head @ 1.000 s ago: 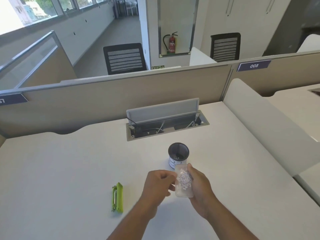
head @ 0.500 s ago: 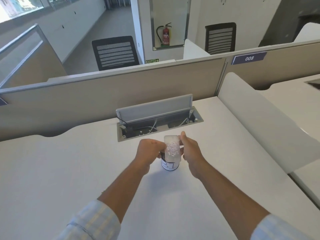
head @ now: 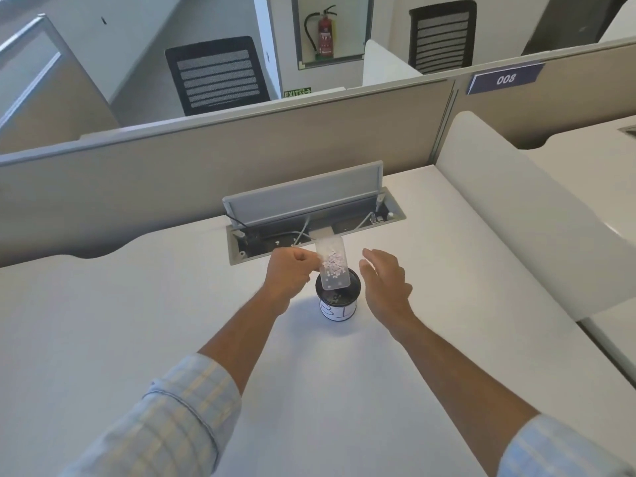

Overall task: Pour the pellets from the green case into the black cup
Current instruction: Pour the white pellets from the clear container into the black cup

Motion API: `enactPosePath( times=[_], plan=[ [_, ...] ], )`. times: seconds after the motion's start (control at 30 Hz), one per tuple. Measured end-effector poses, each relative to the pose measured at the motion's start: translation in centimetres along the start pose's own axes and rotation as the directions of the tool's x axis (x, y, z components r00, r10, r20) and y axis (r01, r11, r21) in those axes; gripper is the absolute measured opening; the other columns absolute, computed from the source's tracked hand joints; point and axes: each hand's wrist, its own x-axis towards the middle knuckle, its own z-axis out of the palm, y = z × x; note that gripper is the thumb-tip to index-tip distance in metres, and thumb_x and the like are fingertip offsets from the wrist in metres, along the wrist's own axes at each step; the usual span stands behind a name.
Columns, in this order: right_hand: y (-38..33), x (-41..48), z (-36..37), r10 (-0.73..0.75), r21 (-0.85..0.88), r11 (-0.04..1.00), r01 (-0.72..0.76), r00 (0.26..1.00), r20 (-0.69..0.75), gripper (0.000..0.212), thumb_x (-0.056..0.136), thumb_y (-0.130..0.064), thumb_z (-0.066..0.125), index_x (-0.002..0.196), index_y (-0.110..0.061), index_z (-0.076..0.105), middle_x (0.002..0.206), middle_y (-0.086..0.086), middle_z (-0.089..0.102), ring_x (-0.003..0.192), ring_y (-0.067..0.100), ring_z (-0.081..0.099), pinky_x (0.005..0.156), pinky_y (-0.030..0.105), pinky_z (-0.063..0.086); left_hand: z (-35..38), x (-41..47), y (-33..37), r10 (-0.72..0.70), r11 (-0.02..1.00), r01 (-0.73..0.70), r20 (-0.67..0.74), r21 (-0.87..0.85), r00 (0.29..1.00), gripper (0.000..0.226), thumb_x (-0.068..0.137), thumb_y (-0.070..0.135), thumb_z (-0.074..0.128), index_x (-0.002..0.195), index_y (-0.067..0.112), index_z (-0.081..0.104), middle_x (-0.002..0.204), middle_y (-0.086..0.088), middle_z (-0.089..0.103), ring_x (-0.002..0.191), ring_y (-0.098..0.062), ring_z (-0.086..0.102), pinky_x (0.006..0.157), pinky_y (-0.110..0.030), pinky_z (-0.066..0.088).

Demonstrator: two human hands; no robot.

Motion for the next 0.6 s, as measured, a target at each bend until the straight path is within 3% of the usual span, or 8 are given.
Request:
enactPosePath(
  times=[0.03,0.13,0.33,0.6],
  plan=[
    [0.3,-0.1,0.1,-0.015,-0.044,0.999,0.014,1.0,-0.011,0.046,0.104,-0.041,0.04,0.141,-0.028,0.063,0.158,-0.005,0.048,0.143,0.021,0.04,0.115,0.049,0.022,0.1,0.0,-0.1,0.013,1.0,-0.013,-0.003,0.008,1.0,0.03,0.097,0.016,0.078,0.069,0.025,0.082,0.084,0.014,0.08,0.073,-0.009,0.07,0.054,-0.017,0.054],
    [0.9,-0.4,0.6,-0.045,-0.113,0.992,0.046,0.999,0.012,0.064,0.093,-0.047,0.031,0.148,-0.029,0.059,0.166,-0.005,0.04,0.149,0.02,0.035,0.117,0.049,0.019,0.5,0.1,-0.7,0.026,1.0,-0.026,-0.012,0.016,1.0,0.03,0.097,0.014,0.078,0.07,0.027,0.082,0.086,0.015,0.079,0.081,-0.011,0.072,0.062,-0.023,0.053],
    [1.8,-0.7,1.5,-0.072,-0.245,0.965,0.097,0.991,0.109,0.065,0.092,-0.051,0.028,0.147,-0.033,0.059,0.17,-0.004,0.036,0.154,0.021,0.028,0.12,0.051,0.017,1.0,0.0,-1.4,0.06,0.998,-0.059,-0.024,0.025,0.998,0.011,0.097,0.02,0.08,0.088,0.018,0.086,0.086,0.01,0.078,0.081,-0.013,0.071,0.065,-0.024,0.055],
    [2.2,-1.0,0.9,-0.06,-0.212,0.974,0.082,0.992,0.109,0.071,0.091,-0.051,0.031,0.159,-0.033,0.04,0.174,-0.003,0.028,0.159,0.02,0.02,0.122,0.052,0.013,1.0,0.0,-2.4,0.132,0.988,-0.128,-0.047,0.09,0.99,0.011,0.096,0.022,0.081,0.102,0.015,0.089,0.089,0.006,0.08,0.081,-0.011,0.072,0.071,-0.03,0.061]
  ],
)
